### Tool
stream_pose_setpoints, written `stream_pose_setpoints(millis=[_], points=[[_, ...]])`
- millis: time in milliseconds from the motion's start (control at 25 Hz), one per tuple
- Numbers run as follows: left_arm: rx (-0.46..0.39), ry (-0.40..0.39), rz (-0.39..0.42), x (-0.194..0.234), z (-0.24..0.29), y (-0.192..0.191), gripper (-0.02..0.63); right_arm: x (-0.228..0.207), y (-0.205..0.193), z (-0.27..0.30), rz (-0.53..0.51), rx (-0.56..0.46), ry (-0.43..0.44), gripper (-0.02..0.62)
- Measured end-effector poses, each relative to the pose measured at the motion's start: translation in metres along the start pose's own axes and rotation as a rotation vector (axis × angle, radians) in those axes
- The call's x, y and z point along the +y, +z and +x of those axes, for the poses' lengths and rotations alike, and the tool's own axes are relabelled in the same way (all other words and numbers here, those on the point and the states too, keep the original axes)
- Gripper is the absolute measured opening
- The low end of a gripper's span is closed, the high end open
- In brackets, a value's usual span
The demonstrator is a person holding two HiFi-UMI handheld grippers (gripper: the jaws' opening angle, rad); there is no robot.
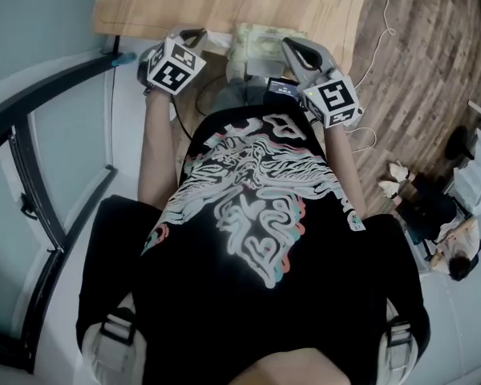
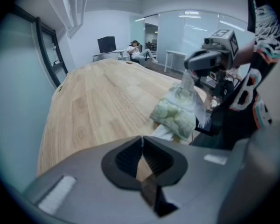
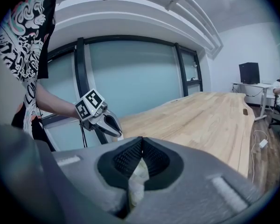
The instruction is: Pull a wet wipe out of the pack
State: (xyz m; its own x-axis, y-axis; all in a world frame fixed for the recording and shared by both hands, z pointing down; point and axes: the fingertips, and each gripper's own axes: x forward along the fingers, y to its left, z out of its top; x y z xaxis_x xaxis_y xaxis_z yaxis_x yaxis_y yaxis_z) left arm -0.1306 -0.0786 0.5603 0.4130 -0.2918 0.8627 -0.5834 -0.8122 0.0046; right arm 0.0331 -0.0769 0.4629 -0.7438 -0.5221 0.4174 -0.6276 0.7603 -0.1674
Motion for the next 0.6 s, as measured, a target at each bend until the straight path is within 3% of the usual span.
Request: stream_pose_setpoints(millis=[600], points=[[-0.018,-0.011,-0.048,0.009,0.037,0.011,-0.003,-0.022,-0.01,-0.005,0.069,-0.003,-0.046,0.0]])
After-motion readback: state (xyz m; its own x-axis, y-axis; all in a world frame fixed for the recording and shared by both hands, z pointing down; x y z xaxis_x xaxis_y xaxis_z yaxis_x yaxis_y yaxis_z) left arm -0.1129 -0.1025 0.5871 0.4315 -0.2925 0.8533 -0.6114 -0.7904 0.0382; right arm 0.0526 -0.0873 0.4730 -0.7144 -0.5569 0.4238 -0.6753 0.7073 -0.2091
